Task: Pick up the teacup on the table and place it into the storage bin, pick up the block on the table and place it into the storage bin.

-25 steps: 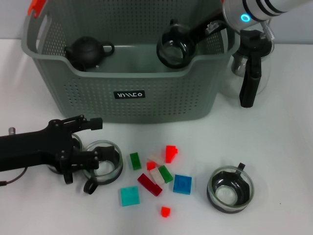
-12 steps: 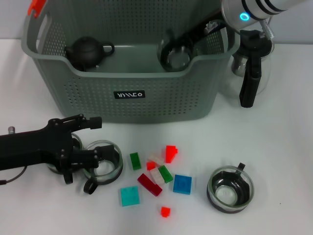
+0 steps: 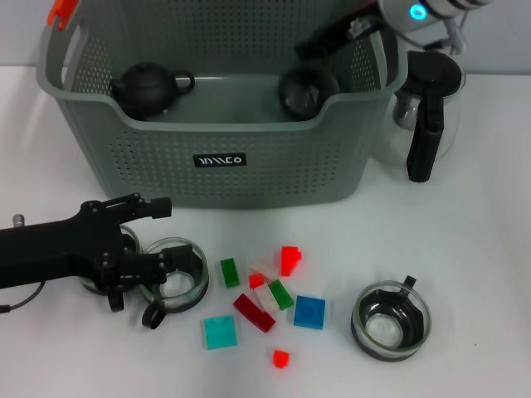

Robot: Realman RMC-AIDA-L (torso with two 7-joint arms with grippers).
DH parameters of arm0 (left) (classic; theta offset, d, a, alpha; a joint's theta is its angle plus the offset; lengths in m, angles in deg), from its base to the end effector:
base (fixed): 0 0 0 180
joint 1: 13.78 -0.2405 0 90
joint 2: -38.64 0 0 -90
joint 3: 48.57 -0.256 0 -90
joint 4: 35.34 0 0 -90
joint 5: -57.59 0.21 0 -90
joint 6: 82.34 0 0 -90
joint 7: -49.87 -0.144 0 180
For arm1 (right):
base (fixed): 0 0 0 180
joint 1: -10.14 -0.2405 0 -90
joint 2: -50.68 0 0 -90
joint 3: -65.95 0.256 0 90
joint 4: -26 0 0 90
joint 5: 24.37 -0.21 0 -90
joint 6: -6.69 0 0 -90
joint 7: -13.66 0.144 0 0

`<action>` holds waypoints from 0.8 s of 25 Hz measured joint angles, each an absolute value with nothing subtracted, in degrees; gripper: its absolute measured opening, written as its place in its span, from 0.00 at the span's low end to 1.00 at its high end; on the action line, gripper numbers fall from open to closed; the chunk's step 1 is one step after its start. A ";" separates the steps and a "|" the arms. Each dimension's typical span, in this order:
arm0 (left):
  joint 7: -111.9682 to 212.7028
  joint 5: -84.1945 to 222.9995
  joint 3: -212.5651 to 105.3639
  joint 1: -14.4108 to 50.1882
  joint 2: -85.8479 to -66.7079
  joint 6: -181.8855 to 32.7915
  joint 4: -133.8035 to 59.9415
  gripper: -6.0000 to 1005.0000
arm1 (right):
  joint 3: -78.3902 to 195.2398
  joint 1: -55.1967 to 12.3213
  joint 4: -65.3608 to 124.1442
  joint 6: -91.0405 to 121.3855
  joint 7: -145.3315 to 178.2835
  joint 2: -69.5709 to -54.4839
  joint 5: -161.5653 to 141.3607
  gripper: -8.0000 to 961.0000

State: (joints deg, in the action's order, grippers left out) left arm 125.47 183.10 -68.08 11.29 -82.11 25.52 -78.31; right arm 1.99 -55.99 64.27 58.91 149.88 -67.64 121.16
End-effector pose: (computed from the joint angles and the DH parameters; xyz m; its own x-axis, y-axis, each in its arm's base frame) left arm -0.2903 0.2721 0.0322 0.7218 0.3483 0.5980 0.4871 -0.8696 -0.0814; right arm 0.0765 0.4892 -0.0276 0.8894 -0.4405 -0.1226 -0.4298 -0.7142 -0.5524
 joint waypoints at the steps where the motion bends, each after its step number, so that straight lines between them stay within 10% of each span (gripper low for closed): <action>1: 125.53 183.10 -67.90 11.28 -82.07 25.66 -78.31 0.90 | 2.03 -55.37 66.08 59.31 149.85 -67.85 121.09 0.37; 20: 126.14 183.10 -65.74 11.36 -81.68 28.20 -78.71 0.90 | 11.04 -44.02 96.43 98.05 147.13 -66.15 100.69 0.72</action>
